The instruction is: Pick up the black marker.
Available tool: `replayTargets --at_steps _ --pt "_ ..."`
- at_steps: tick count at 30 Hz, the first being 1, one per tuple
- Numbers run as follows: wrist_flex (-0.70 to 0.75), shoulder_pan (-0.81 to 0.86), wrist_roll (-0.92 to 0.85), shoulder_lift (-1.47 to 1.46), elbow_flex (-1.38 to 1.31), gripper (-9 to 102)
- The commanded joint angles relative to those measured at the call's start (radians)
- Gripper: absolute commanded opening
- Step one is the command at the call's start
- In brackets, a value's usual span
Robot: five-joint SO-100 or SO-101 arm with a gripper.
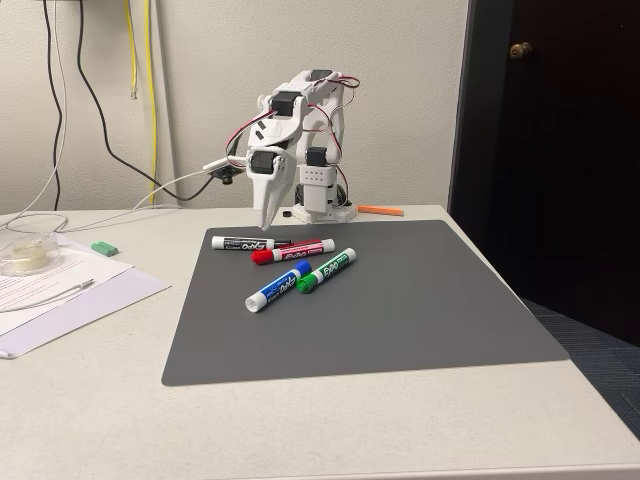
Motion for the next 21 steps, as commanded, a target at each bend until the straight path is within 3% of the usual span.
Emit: replayTargets --at_steps 1,7,11,21 --pt "0.034 0.029 -0.061 0.058 -0.012 0" --pt "0.107 0.089 -0.212 0.087 -0.006 0" --pt "0.074 0.173 -0.305 0.126 0.054 0" --pt "0.043 0.336 -0.373 0.071 0.066 0"
